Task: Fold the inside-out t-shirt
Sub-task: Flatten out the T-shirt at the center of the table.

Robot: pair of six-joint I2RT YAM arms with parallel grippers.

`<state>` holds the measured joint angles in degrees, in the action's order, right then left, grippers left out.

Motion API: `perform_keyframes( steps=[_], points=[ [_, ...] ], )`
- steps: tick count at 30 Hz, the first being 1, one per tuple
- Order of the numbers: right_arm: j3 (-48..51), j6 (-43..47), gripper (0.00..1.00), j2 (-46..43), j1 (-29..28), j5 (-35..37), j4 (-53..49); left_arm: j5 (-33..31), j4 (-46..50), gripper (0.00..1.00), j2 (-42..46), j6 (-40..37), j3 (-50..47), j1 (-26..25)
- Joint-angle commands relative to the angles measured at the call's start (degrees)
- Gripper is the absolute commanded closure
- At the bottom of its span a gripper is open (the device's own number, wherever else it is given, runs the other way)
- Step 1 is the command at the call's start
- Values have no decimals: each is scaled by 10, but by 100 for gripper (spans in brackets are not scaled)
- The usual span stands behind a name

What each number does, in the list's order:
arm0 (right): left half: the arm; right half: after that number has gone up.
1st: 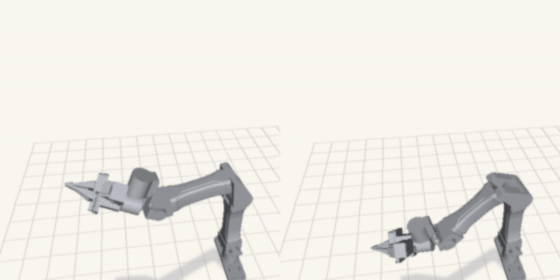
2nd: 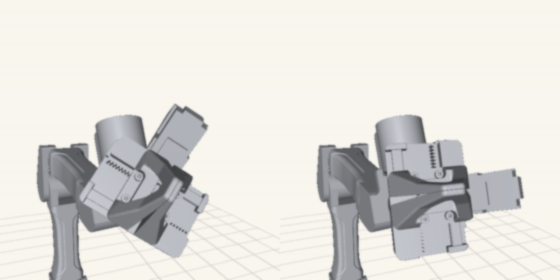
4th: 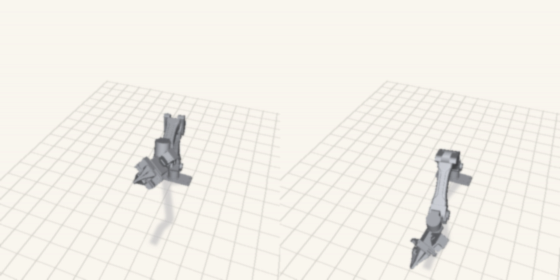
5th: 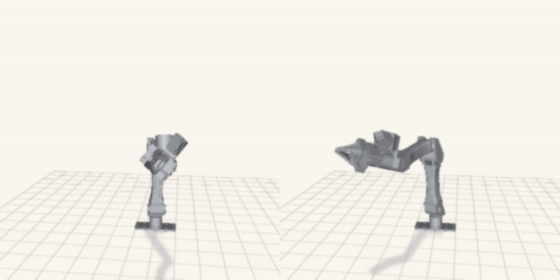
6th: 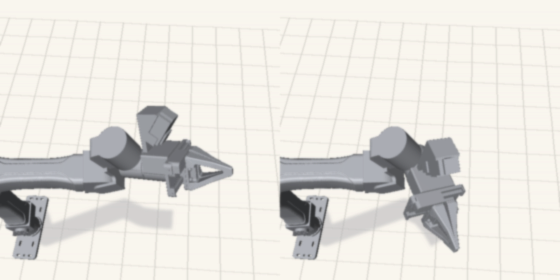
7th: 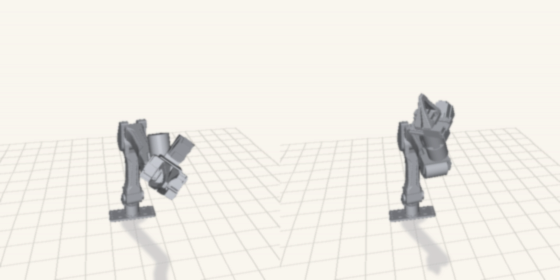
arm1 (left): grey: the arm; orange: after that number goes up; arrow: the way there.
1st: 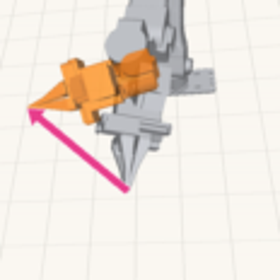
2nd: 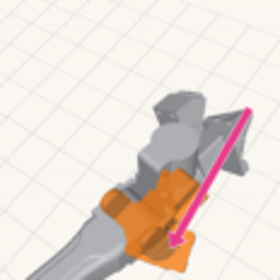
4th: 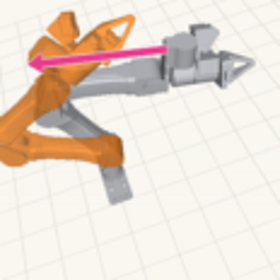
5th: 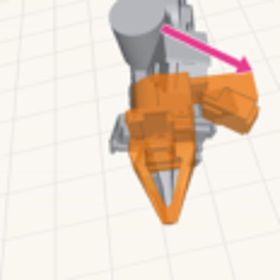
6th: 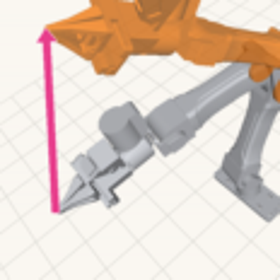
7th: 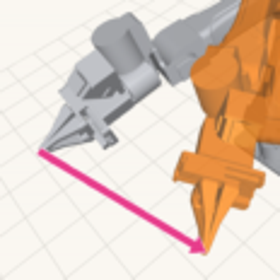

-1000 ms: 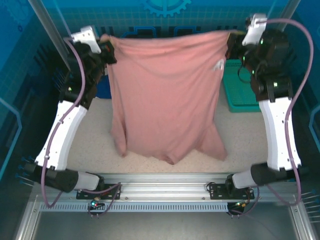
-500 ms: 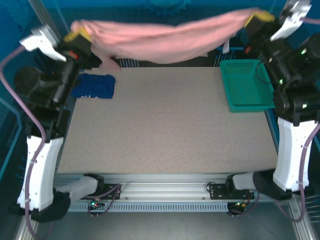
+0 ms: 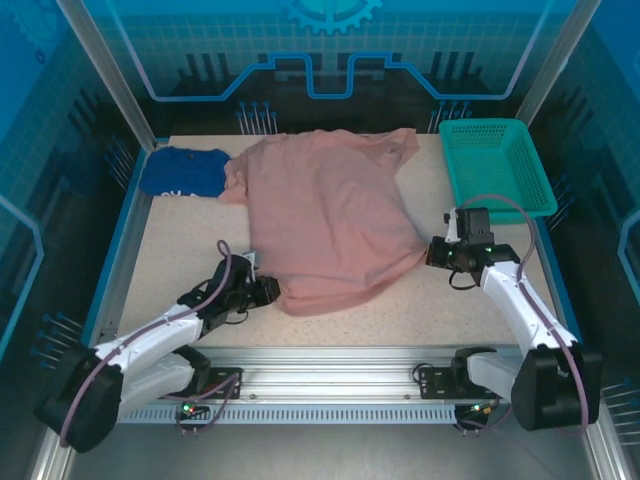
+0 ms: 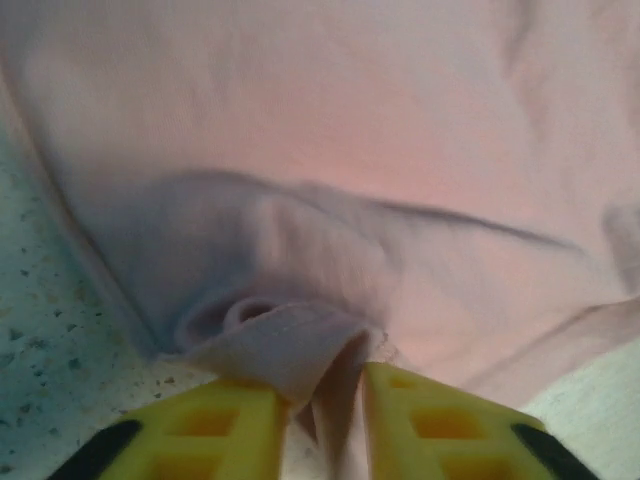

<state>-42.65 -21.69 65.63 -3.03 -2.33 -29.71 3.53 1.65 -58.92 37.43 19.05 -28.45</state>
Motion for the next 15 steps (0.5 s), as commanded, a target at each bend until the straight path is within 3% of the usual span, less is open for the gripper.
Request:
perform_keyframes(
  steps=[1, 5, 8, 11, 15],
  points=[
    [-7, -8, 85, 22, 9, 13, 25, -40, -31, 56, -14, -15, 24, -32],
    [-14, 13, 59, 4, 7, 30, 8, -169, 1, 33, 1, -94, 66, -116],
    [-20, 23, 52, -21, -3, 28, -2, -225, -13, 20, -14, -158, 90, -169],
    [-15, 25, 50, -45, -27, 24, -4, -205, -55, 20, -63, -234, 117, -218],
    [-9, 19, 48, -52, -38, 18, 6, -137, -49, 24, -205, -344, 213, -273]
  ],
)
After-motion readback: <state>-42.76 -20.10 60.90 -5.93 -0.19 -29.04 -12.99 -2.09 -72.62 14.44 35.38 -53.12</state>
